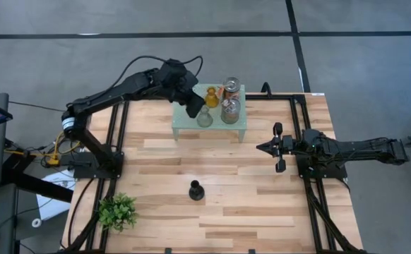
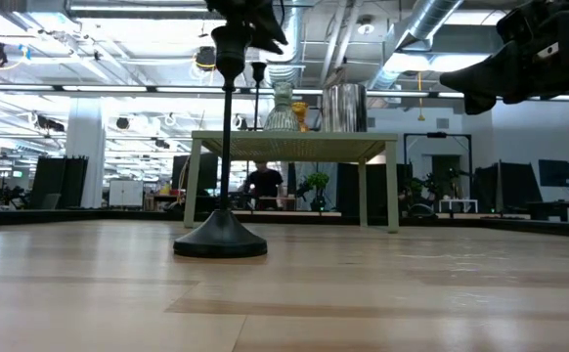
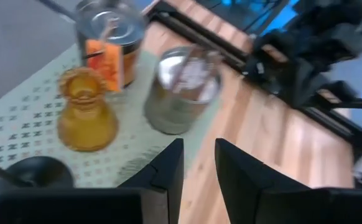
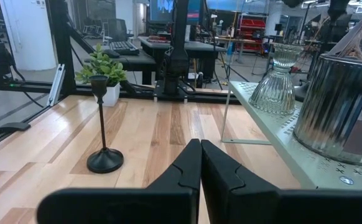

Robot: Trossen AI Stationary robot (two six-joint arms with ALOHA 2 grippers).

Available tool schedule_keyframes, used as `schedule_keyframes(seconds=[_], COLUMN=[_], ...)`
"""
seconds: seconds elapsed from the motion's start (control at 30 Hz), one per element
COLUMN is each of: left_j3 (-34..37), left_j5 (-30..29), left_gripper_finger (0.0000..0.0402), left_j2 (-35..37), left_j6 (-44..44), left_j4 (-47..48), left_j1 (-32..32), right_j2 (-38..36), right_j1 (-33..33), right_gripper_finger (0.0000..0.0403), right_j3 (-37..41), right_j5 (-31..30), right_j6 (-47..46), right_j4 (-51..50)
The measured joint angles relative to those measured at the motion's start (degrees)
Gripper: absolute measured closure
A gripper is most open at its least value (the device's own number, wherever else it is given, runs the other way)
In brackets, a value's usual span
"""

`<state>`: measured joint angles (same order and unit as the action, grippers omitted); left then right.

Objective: Pick & Place candle stick holders
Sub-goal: Put the green glass holder on the shelf aligned with the other glass holder

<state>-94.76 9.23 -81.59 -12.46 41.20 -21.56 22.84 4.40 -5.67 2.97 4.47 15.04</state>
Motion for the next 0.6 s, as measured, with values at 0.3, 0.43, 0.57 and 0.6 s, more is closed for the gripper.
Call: schedule_keyframes(seconds=[0.3, 0.43, 0.57, 0.6], left_j3=[0.0, 0.6, 5.1, 6.6], left_j5=[-0.2, -9.3, -16.5, -18.2], left_gripper_finger=[0.0327, 0.0379, 0.0395, 0.0396], left_j2=[4.8, 4.1, 3.7, 3.6], left_j6=[0.4, 3.8, 6.5, 6.5], left_j4=[4.2, 9.9, 9.6, 8.8], left_j1=[8.4, 14.3, 18.6, 19.2], right_j2=[0.0, 0.0, 0.0, 0.0], right_j1=[0.0, 0.0, 0.0, 0.0], right_gripper_finger=[0.0403, 0.0403, 0.0403, 0.0403], right_j3=[0.0, 0.0, 0.0, 0.0], right_j5=[0.0, 0.0, 0.0, 0.0], right_j6=[0.0, 0.0, 0.0, 0.0], right_j4=[0.0, 0.0, 0.0, 0.0])
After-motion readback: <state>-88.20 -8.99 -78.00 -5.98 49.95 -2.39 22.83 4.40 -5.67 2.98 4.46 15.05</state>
